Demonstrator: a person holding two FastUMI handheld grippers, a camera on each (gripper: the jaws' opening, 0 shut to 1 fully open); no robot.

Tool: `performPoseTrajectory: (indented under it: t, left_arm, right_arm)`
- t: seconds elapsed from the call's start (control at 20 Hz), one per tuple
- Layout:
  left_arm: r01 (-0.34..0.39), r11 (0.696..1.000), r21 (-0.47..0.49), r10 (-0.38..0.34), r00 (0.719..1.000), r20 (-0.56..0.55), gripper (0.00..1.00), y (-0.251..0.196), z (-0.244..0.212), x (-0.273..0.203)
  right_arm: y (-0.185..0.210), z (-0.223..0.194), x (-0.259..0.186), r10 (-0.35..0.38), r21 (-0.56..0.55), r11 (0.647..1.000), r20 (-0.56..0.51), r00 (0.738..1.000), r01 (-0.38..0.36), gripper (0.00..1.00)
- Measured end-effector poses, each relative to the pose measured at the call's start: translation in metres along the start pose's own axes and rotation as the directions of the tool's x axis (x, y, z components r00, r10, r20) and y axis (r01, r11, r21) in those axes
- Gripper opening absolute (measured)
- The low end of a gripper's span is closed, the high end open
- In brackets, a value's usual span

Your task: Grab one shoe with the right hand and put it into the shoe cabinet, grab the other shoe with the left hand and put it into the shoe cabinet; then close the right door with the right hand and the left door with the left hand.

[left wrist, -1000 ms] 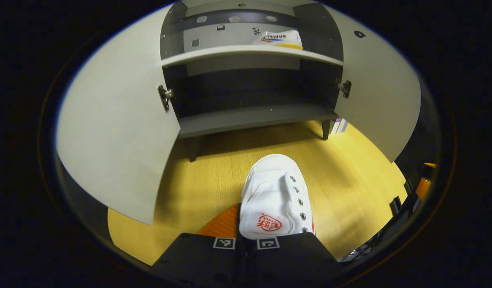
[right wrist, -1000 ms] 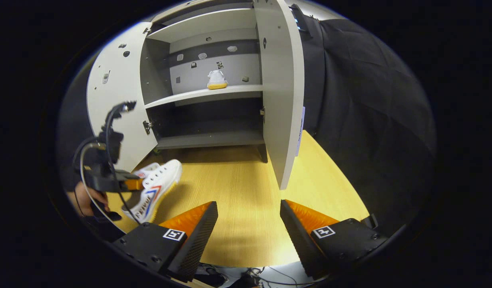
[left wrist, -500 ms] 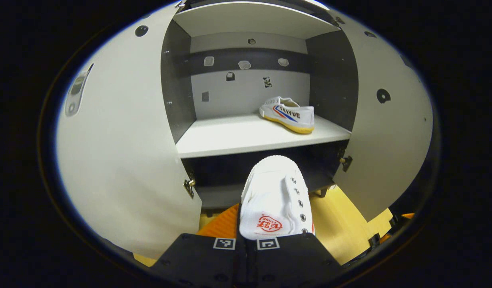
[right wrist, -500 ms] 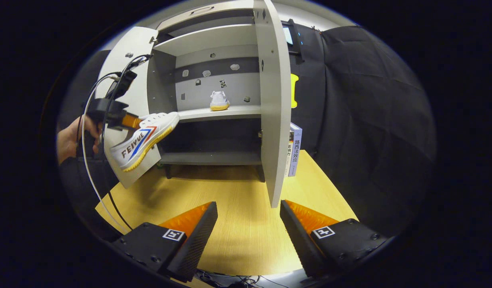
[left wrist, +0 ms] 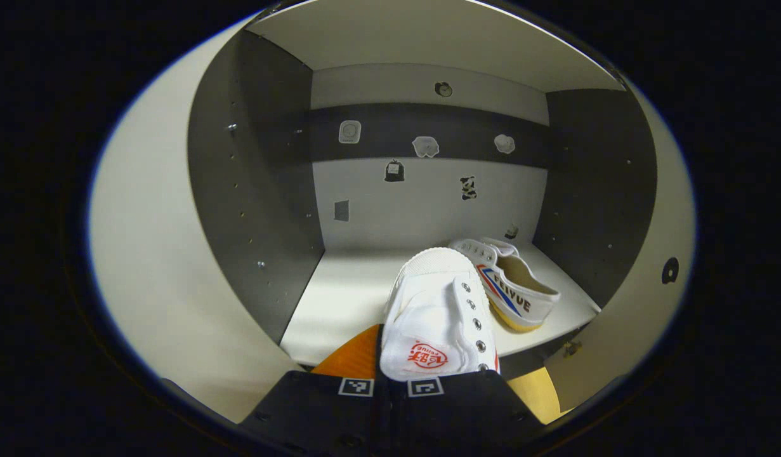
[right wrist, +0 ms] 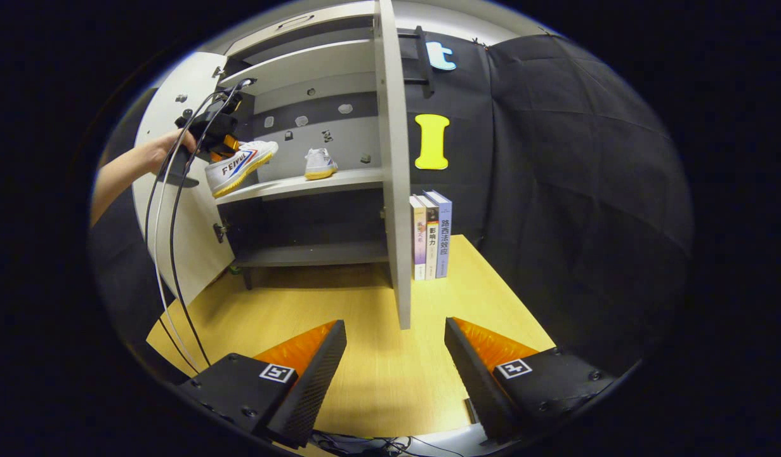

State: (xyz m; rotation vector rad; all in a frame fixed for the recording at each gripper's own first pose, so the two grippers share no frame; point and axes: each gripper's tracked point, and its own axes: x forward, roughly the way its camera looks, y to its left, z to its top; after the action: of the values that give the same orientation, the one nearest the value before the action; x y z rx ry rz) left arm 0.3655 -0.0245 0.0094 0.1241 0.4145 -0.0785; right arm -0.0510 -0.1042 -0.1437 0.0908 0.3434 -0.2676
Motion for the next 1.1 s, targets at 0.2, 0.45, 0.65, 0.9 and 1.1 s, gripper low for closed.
performPoseTrajectory:
  t: [0.2,0.45,0.65,0.9,1.1]
  left_arm:
    - [-0.053,0.997,0.062,0.053,0.999,0.005,0.05,0.006,0.038,0.055]
    - [-0.047,0.994,0.099,0.057,0.994,-0.097,0.05,0.000,0.037,0.117]
    - [-0.073,0.975,0.210,0.104,0.984,-0.142,0.05,0.002,0.032,0.151]
    - [-0.063,0.970,0.233,0.111,0.974,-0.197,0.06,-0.004,0.018,0.164]
    - [-0.066,0.973,0.219,0.104,0.981,-0.166,0.29,0.001,0.023,0.142]
  right_arm:
    - [-0.025,0.001,-0.002,-0.058,0.044,0.997,0.009,0.998,0.057,0.99]
    - [-0.054,0.006,-0.006,-0.127,0.054,0.991,0.011,0.992,0.126,0.99]
    - [-0.053,0.015,-0.004,-0.127,0.061,0.990,0.029,0.992,0.125,0.99]
    - [-0.026,0.024,0.000,-0.076,0.037,0.997,0.039,0.996,0.075,0.99]
    - [-0.017,0.036,0.000,-0.048,0.010,0.999,0.061,0.997,0.048,0.99]
